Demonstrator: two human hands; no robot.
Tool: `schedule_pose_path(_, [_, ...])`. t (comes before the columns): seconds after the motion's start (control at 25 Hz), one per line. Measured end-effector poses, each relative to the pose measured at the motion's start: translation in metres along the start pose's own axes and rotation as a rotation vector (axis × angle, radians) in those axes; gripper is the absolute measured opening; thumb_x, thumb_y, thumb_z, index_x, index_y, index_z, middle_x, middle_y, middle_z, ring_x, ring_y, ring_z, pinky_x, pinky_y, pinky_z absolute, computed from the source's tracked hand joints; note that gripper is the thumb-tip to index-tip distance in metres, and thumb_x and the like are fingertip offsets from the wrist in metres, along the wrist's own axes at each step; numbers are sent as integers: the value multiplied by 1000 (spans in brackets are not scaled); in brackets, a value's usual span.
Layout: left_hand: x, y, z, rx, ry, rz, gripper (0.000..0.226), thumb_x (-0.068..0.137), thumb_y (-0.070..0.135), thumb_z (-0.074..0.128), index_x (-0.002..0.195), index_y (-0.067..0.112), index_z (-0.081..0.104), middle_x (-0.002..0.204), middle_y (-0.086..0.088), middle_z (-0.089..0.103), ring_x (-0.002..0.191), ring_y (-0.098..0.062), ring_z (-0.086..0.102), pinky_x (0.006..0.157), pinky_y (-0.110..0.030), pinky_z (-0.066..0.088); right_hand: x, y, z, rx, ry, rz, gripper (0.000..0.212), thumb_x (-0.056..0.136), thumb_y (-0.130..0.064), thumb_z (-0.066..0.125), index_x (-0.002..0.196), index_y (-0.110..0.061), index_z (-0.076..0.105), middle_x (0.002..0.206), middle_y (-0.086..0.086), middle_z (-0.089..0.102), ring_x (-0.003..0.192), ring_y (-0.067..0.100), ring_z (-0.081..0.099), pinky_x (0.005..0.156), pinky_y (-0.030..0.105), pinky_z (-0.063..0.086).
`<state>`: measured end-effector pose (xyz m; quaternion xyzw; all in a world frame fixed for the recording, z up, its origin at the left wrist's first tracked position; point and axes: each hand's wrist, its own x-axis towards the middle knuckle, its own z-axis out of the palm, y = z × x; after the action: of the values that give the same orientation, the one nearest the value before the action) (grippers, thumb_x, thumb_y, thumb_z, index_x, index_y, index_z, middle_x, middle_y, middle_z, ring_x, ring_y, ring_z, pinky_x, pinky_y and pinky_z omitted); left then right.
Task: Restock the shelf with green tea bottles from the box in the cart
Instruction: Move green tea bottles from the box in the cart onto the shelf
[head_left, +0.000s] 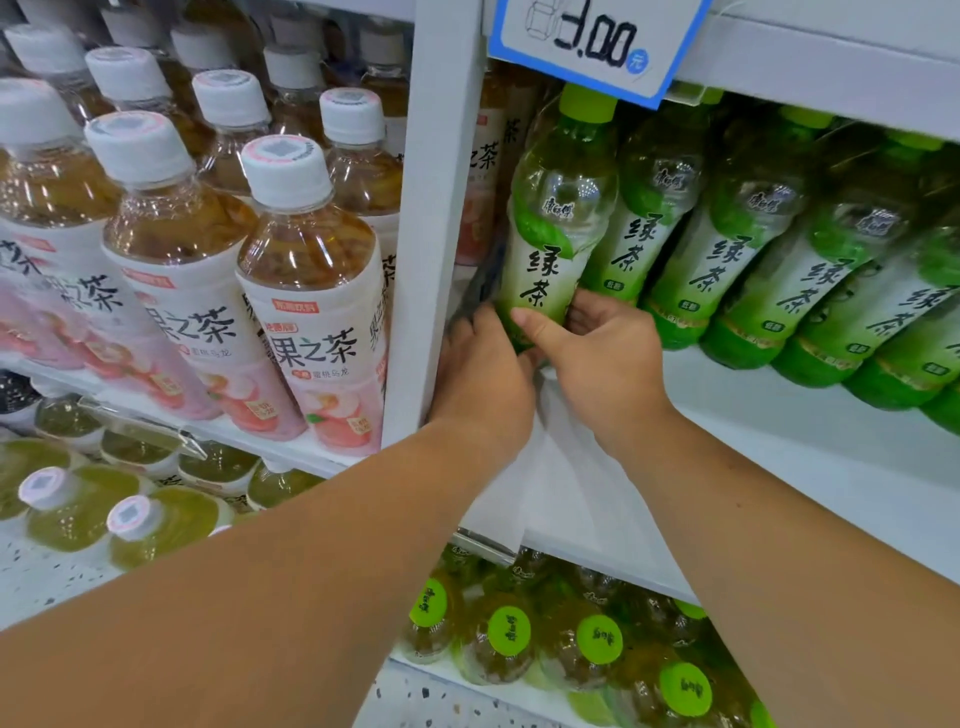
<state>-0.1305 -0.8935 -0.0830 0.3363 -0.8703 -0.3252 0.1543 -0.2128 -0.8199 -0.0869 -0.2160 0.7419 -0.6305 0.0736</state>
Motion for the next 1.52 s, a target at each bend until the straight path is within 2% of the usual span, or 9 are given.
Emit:
schedule_pose_path(0.36, [-15,3,-5,-57,22,-35,47,100,25,52,143,17,36,140,-7,51,133,-25,40,108,-36,29,-4,-3,6,-20,38,22,43,61,-47,82,86,-13,78,81,0,78,76,29,74,71,49,60])
schedule_pose_path(0.6, [-15,1,-6,-105,15,-27,46,97,27,58,137,13,43,136,-8,52,129,-26,45,105,-34,32,-6,-12,-2,41,-34,85,25,75,-25,86,97,-18,77,93,-4,78,90,11,74,86,34,59])
schedule_pose_path(0.72, [-14,2,-8,-145,-3,-34,51,92,31,64,135,10,47,133,-12,54,125,-30,49,106,-40,39,-7,-18,-13,-25,-71,167,33,79,-30,83,107,-17,72,106,-3,74,100,11,70,92,30,55])
schedule_pose_path(0.84, [-20,9,-15,-259,-27,-49,52,83,41,58,128,16,53,124,-8,60,114,-28,58,98,-45,48,-16,-21,-24,-152,-66,201,37,90,-33,70,120,-9,68,109,2,71,93,10,65,88,26,52])
schedule_pose_path(1.0, [-39,12,-28,-433,-156,-64,40,91,45,52,128,32,57,125,7,62,115,-15,58,100,-33,44,-46,-28,-44,-196,-65,250,39,97,-38,57,128,-15,63,118,-1,67,105,13,62,101,38,49])
schedule_pose_path(1.08, [-53,15,-35,-499,-201,-118,50,96,48,51,143,33,47,140,11,54,130,-12,50,110,-33,36,-67,-30,-59,-206,-77,277,37,98,-39,54,130,-20,62,120,-6,64,108,10,60,101,33,47])
schedule_pose_path(1.2, [-83,26,-43,-575,-227,-152,51,100,40,51,149,27,43,139,11,51,128,-10,50,108,-29,38,-103,-33,-86,-169,-75,345,33,99,-38,53,130,-27,61,118,-13,62,99,-4,57,87,18,44])
schedule_pose_path(1.32, [-120,38,-43,-638,-262,-123,40,102,32,52,141,25,51,126,11,57,109,0,58,96,-20,47,-140,-35,-114,-164,-66,389,35,100,-36,53,133,-27,59,119,-14,60,94,-13,53,76,4,41])
schedule_pose_path(1.52, [-195,59,-46,-524,-475,-71,36,104,34,48,139,27,52,122,23,53,96,24,47,73,6,36,-217,-54,-168,-180,-4,488,38,102,-34,50,139,-24,52,112,-16,58,95,-6,56,75,11,42])
